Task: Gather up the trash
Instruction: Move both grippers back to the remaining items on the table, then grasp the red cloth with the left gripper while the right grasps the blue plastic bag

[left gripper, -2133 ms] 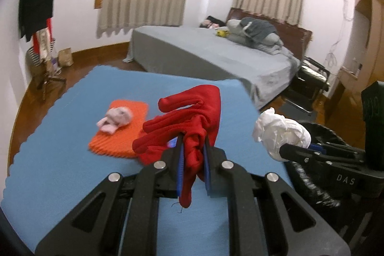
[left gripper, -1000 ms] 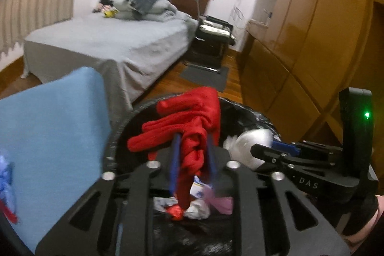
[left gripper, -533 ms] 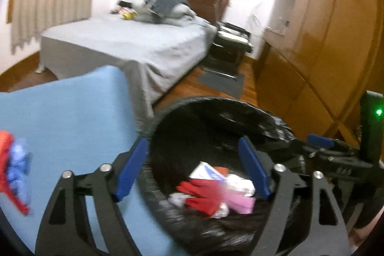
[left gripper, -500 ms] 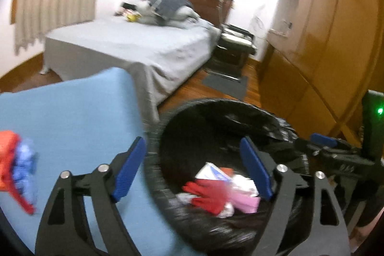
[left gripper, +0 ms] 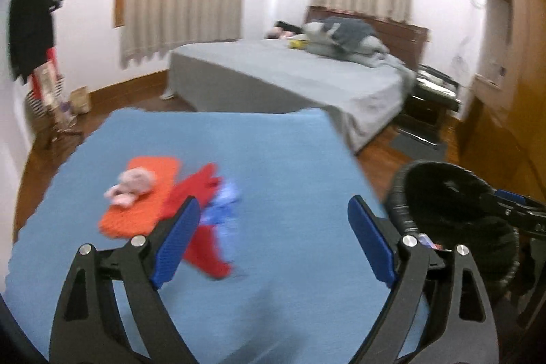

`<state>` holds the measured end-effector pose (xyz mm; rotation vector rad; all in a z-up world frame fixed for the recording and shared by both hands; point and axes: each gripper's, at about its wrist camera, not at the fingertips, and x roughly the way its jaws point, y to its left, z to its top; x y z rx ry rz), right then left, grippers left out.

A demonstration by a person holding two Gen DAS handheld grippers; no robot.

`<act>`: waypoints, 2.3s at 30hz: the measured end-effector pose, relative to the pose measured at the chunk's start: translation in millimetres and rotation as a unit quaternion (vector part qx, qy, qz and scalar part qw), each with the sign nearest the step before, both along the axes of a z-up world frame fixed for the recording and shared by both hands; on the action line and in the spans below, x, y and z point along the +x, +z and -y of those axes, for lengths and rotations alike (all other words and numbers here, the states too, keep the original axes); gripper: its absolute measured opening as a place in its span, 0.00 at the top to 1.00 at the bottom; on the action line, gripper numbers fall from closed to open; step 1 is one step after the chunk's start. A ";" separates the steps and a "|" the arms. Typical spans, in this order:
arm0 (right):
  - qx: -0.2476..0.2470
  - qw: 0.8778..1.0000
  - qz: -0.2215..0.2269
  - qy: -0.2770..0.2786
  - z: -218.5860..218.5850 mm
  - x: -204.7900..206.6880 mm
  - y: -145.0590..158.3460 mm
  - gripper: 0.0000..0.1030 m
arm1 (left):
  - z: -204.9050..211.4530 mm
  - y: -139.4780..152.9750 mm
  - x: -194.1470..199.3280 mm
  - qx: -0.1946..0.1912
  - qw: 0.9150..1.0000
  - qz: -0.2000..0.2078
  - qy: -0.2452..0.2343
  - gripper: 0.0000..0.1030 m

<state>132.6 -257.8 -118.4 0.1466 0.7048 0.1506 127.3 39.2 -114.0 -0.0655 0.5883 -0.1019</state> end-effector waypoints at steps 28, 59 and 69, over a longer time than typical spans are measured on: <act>-0.036 0.995 -0.023 0.088 -123.0 64.5 -43.6 0.06 | -82.1 -73.0 78.4 -0.043 0.992 -0.102 0.063 0.58; -0.018 0.993 -0.010 0.114 -158.2 74.6 -37.9 0.06 | -112.8 -26.3 30.3 -0.034 0.995 -0.030 0.093 0.89; -0.004 0.993 0.002 0.121 -205.2 95.9 -38.6 0.06 | -134.4 -28.6 24.7 -0.030 0.992 -0.027 0.116 0.89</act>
